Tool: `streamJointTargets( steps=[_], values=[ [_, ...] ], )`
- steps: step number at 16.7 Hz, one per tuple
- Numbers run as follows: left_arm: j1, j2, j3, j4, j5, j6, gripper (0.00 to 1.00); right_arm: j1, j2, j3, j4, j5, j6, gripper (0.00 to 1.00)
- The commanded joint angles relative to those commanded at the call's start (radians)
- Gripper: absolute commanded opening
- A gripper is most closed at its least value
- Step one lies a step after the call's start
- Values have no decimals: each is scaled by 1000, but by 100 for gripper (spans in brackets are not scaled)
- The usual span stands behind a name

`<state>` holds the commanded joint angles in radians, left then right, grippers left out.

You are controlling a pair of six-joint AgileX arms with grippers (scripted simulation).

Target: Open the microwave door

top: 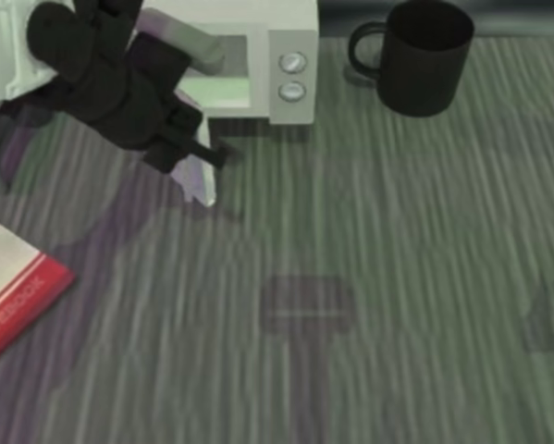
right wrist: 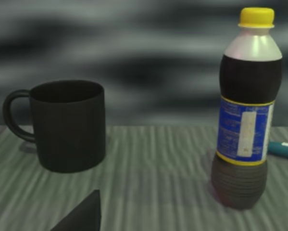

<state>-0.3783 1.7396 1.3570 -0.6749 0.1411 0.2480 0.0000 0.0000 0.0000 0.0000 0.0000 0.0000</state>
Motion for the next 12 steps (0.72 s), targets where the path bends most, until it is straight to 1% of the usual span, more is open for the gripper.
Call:
streamJointTargets(
  steps=[3, 6, 12],
  values=[
    [0, 0, 0, 0, 0, 0, 0, 0, 0, 0, 0, 0, 0, 100],
    [2, -1, -6, -2, 12, 12, 0, 0, 0, 0, 0, 0, 0, 100],
    [61, -35, -40, -29, 83, 156, 0, 0, 0, 0, 0, 0, 0, 100]
  ],
)
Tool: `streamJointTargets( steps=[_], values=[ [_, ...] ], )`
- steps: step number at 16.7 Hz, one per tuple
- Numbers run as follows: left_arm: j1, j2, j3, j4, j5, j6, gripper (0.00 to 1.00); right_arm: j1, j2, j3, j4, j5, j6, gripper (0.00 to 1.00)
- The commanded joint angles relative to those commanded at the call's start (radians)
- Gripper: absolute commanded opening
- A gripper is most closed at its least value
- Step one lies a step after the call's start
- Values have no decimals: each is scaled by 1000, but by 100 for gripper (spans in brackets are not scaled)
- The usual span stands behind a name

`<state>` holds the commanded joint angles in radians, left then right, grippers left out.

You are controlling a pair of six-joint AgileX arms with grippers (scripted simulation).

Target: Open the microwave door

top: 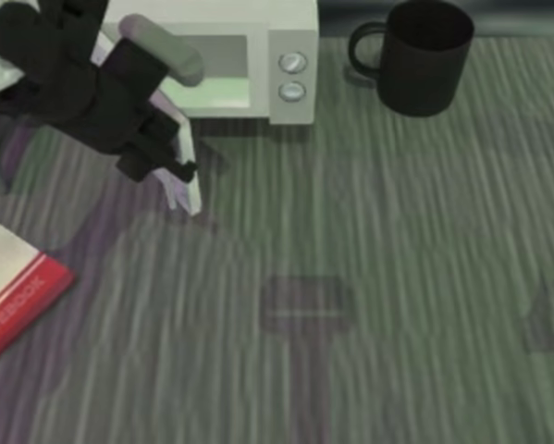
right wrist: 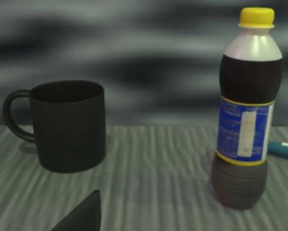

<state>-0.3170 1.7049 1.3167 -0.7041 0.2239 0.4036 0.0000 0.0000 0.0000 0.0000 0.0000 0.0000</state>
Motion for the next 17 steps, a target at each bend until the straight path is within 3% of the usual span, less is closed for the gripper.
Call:
streamJointTargets(
  steps=[17],
  values=[
    [10, -8, -4, -3, 13, 25, 0, 0, 0, 0, 0, 0, 0, 100]
  ],
)
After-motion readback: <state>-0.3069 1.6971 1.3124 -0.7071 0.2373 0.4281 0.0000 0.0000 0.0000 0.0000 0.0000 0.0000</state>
